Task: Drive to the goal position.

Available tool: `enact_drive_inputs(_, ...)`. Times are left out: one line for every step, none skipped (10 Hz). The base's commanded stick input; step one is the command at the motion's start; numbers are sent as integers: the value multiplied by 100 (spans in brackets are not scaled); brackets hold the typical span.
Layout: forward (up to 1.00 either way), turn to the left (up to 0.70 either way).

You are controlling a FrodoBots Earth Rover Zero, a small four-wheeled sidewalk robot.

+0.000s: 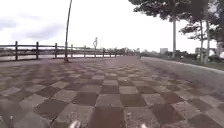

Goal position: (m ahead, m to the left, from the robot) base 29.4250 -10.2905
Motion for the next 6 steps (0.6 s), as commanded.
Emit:
enact_drive_inputs(70,2)
enact_drive_inputs(70,2)
enact_drive_inputs(70,2)
enact_drive_inputs(70,2)
enact_drive_inputs(70,2)
enact_drive_inputs(70,2)
